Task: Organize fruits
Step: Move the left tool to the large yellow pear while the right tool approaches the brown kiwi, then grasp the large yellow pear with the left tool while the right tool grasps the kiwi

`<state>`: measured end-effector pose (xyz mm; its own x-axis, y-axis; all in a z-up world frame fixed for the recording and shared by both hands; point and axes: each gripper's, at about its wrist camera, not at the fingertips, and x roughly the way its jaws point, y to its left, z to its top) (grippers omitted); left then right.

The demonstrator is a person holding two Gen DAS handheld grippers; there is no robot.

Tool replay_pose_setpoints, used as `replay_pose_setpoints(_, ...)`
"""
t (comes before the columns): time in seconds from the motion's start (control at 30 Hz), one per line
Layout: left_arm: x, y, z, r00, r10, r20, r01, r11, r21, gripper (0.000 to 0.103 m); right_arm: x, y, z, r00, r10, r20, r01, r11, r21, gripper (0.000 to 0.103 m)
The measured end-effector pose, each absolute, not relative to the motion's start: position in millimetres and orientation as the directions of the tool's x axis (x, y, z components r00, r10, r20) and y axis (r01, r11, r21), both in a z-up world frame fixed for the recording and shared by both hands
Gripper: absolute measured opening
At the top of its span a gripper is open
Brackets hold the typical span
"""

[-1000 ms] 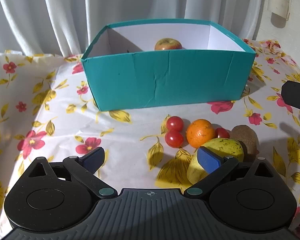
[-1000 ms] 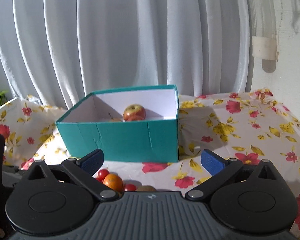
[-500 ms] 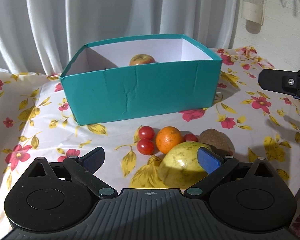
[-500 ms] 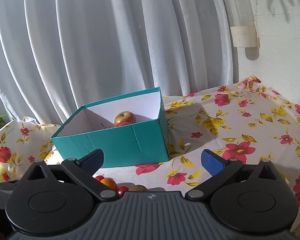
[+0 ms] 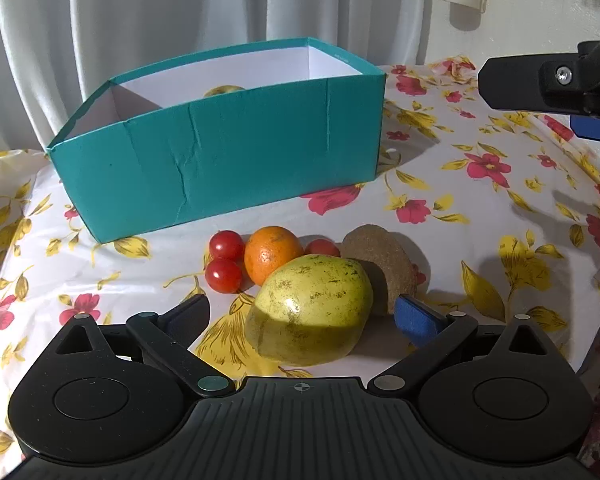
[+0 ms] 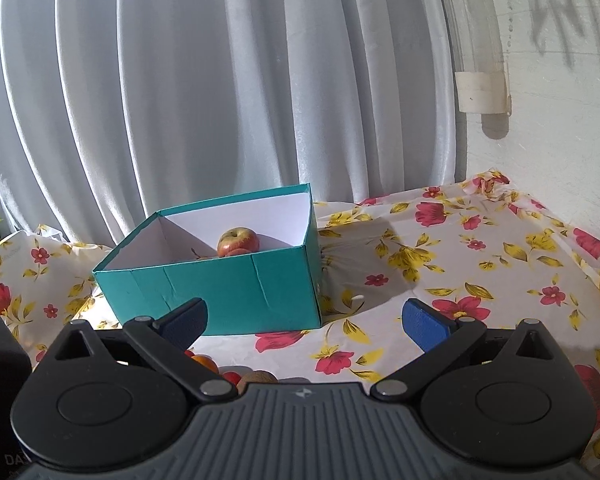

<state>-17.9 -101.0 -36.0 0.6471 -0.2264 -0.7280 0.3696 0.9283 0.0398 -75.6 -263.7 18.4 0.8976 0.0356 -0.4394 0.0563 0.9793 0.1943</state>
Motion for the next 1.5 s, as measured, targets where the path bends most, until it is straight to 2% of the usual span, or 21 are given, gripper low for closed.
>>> replay_pose_setpoints(0.4, -11, -106, -45, 0.64, -0.238, -0.73, 0.378, 0.925, 0.03, 0.099, -75, -264, 16, 0.889, 0.025, -0.456, 0.065, 0.981, 0.182, 0.103)
replay_pose_setpoints(0.47, -11, -105, -46, 0.634, -0.245, -0.734, 0.383, 0.923, 0.023, 0.097, -74, -264, 16, 0.889, 0.025, -0.457, 0.065, 0.981, 0.181, 0.103)
replay_pose_setpoints(0.53, -11, -105, -47, 0.623, -0.262, -0.737, 0.393, 0.919, 0.006, 0.09, -73, -264, 17, 0.888, 0.029, -0.458, 0.062, 0.981, 0.182, 0.103)
replay_pose_setpoints(0.77, -8, -100, -48, 0.607, -0.288, -0.74, 0.402, 0.915, -0.027, 0.087, -68, -262, 16, 0.886, 0.032, -0.462, 0.058, 0.982, 0.179, 0.103)
replay_pose_setpoints(0.93, -8, -96, -46, 0.603, -0.274, -0.749, 0.397, 0.918, -0.016, 0.077, -67, -262, 16, 0.885, 0.032, -0.465, 0.058, 0.982, 0.179, 0.103)
replay_pose_setpoints(1.2, -5, -94, -45, 0.586, -0.28, -0.761, 0.4, 0.916, -0.028, 0.076, -63, -254, 13, 0.876, 0.044, -0.48, 0.039, 0.986, 0.162, 0.103)
replay_pose_setpoints(1.5, -9, -57, -23, 0.62, -0.234, -0.749, 0.291, 0.955, -0.057, 0.074, -52, -246, 0, 0.852, -0.01, -0.524, 0.063, 0.994, 0.084, 0.103)
